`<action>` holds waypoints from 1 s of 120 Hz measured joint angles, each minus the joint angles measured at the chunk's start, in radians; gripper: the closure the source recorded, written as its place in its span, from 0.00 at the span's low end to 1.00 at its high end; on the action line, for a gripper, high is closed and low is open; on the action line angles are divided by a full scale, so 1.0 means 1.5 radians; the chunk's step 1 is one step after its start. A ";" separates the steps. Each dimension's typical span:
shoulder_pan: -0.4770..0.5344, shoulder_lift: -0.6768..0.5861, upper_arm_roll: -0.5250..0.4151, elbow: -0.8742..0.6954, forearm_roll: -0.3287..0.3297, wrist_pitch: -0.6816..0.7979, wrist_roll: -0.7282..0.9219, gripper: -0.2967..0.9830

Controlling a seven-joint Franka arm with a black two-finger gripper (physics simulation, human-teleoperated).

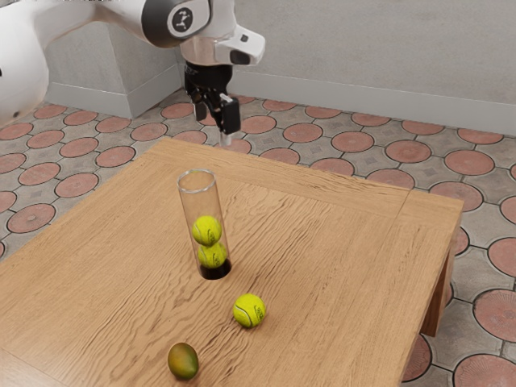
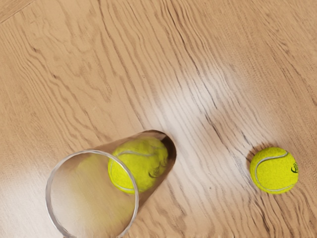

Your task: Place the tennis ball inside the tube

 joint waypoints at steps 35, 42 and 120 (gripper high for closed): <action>0.002 -0.020 -0.061 -0.177 -0.035 0.103 0.022 0.23; 0.011 -0.019 -0.065 -0.217 -0.056 0.117 0.025 0.23; 0.031 0.043 -0.092 -0.432 -0.187 0.299 0.049 0.23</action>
